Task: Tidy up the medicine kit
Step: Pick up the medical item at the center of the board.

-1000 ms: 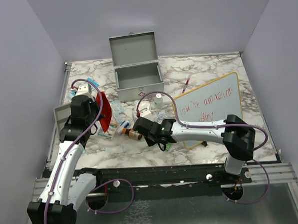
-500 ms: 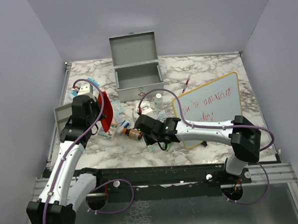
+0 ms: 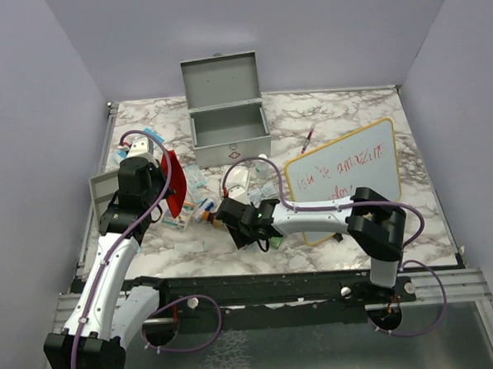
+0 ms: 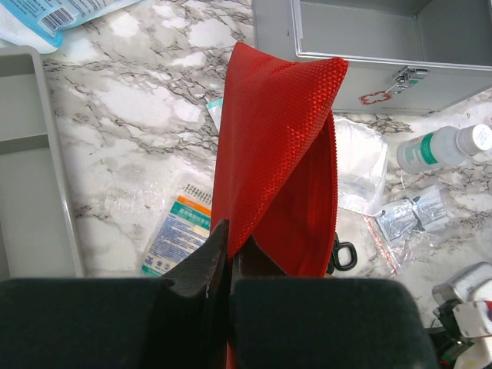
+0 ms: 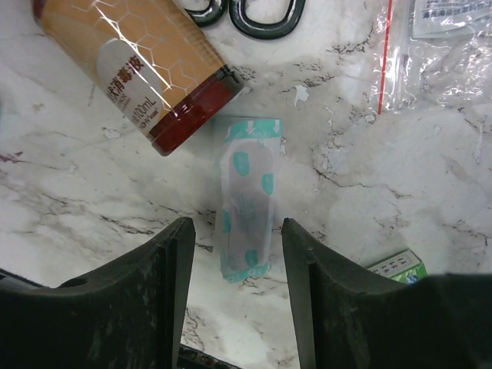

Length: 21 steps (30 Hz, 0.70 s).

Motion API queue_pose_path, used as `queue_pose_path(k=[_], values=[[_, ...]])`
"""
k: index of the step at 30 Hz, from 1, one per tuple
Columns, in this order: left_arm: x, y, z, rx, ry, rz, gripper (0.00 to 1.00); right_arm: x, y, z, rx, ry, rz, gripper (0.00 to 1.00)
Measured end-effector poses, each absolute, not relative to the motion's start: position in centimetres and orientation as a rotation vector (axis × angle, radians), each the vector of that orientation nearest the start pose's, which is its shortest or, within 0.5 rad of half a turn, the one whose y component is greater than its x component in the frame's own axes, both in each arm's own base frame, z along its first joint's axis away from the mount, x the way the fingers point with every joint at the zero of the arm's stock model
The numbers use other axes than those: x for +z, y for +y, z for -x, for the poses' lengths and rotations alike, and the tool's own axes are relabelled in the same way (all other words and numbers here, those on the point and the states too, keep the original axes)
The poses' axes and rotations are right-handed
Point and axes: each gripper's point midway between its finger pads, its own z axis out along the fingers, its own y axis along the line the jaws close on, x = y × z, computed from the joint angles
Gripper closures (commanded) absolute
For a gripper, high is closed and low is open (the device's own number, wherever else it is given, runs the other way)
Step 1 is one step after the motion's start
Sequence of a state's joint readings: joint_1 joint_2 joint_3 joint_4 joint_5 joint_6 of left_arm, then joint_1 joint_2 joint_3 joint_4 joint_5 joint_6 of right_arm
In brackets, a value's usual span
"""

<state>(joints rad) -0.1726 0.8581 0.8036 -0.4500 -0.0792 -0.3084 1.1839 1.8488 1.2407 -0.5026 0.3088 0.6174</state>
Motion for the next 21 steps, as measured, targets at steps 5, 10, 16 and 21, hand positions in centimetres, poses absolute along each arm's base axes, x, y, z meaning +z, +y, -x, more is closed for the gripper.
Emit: queue_pose_path(k=[5, 10, 16, 21], values=[[20.4, -4.9, -29.1, -0.212, 2.071, 0.190, 1.00, 2.5, 36.3, -18.2, 0.174, 2.549, 0.662, 0.48], [20.4, -5.0, -29.1, -0.213, 2.071, 0.189, 1.00, 2.1, 36.3, -18.6, 0.149, 2.543, 0.669, 0.72], [20.4, -5.1, -29.0, -0.215, 2.072, 0.184, 1.00, 2.2, 36.1, -18.8, 0.131, 2.535, 0.662, 0.90], [20.4, -5.1, -29.0, -0.215, 2.072, 0.184, 1.00, 2.7, 36.1, -18.9, 0.135, 2.524, 0.652, 1.00]])
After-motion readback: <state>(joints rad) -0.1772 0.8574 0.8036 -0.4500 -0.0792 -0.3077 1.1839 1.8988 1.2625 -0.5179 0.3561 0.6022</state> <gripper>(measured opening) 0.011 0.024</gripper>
